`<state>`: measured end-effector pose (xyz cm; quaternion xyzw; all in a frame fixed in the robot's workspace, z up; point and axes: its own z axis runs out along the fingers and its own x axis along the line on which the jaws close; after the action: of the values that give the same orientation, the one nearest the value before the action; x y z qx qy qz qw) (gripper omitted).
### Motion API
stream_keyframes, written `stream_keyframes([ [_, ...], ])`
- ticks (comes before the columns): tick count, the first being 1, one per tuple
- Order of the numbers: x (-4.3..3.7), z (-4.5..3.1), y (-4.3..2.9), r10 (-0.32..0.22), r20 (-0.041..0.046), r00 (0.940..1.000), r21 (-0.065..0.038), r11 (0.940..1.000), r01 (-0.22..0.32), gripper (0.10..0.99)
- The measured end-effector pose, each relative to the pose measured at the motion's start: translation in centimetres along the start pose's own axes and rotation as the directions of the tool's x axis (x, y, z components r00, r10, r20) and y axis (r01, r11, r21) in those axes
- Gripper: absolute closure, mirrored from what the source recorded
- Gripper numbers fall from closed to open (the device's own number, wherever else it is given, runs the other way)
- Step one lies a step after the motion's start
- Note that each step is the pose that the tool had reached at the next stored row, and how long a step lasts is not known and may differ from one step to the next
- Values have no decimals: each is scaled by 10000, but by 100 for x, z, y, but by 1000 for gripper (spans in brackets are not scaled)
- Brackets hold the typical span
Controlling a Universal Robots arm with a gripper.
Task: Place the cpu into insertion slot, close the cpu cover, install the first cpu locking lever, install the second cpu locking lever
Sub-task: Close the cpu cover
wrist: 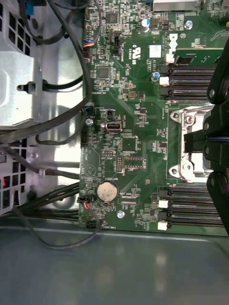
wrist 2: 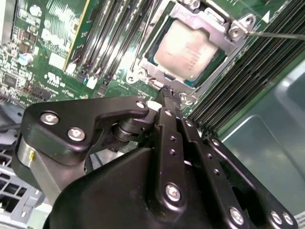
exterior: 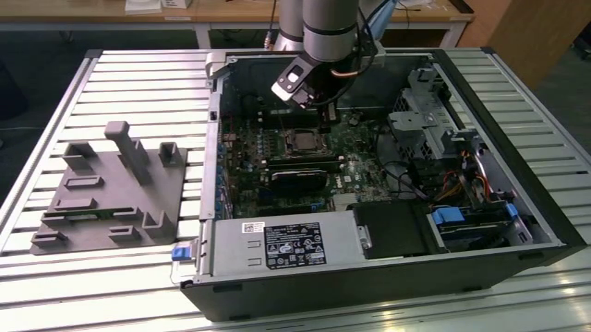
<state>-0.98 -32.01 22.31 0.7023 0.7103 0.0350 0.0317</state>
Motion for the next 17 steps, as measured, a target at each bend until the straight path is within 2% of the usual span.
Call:
stream_keyframes([
  [10,0,0,-1,-33,-2,10000,-20,10000,33,980],
  [14,0,0,-1,-611,-56,9981,-20,9981,611,980],
  [17,0,2,-1,-1146,-107,9934,-22,9934,1146,980],
])
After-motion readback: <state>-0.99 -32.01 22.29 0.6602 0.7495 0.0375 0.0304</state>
